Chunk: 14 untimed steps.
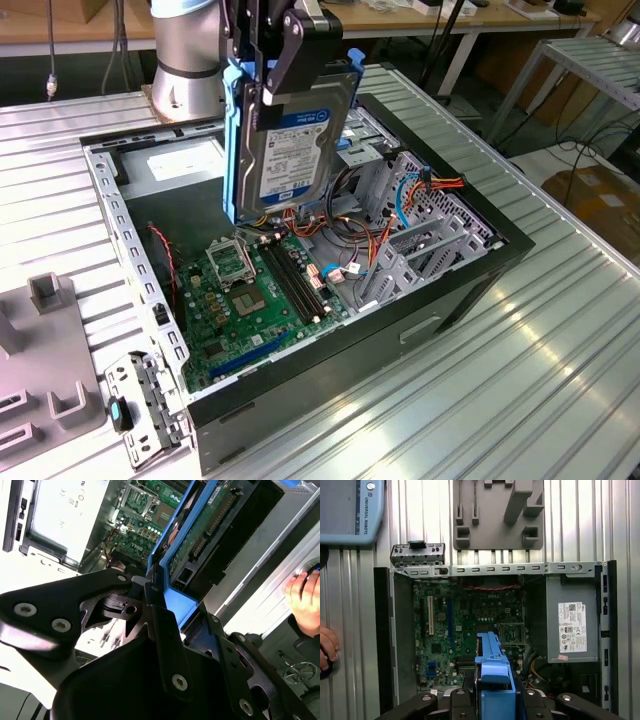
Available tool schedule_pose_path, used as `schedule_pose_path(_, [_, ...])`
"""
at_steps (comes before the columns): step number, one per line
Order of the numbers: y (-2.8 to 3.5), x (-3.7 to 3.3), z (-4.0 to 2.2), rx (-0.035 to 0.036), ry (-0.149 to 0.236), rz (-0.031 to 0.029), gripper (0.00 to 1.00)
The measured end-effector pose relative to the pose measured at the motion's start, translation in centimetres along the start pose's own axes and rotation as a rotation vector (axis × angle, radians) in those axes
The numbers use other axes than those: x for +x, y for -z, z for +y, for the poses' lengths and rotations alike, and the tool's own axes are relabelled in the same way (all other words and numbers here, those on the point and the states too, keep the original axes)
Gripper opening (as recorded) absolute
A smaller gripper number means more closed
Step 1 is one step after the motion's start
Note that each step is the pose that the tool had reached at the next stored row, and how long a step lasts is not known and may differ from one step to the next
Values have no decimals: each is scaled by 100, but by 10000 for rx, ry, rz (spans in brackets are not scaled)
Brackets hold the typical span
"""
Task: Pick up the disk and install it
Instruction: 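Insert the disk into the insertion slot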
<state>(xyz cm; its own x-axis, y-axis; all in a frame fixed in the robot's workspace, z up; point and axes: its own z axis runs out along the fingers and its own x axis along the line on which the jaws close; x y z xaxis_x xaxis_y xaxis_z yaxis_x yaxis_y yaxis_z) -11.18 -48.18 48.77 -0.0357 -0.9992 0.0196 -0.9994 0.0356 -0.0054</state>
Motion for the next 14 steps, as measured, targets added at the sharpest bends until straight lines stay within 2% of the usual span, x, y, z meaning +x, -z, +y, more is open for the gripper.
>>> schedule_pose_path(14, [-5, 28, -29, 0, 0, 0, 37])
